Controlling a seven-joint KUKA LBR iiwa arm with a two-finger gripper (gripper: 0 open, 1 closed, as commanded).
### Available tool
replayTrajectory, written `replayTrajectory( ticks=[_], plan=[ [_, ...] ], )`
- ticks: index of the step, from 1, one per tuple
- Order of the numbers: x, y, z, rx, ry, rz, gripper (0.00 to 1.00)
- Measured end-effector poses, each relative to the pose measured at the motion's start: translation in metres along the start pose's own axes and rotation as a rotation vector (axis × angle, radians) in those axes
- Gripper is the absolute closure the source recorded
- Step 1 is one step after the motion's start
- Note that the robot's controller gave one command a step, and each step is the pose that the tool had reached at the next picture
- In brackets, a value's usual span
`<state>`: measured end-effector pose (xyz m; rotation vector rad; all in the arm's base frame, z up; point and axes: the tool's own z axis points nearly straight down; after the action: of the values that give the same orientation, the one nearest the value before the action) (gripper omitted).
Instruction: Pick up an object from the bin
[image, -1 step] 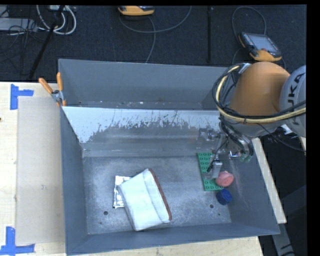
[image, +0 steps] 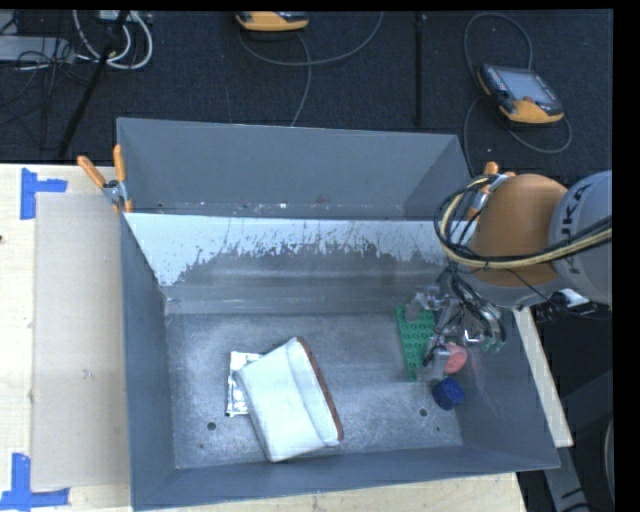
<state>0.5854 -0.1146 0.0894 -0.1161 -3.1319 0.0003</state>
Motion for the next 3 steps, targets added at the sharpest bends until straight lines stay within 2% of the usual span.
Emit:
replayTrajectory(
  ticks=[1,2,3],
  plan=[
    [0.018,-0.042,0.019,-0.011,-0.009,0.052,0.0],
    [0.015,-0.042,0.016,-0.006,-0.015,0.043,1.0],
    [0.018,-0.041,-0.1,0.001,-0.015,0.005,1.0]
  ],
)
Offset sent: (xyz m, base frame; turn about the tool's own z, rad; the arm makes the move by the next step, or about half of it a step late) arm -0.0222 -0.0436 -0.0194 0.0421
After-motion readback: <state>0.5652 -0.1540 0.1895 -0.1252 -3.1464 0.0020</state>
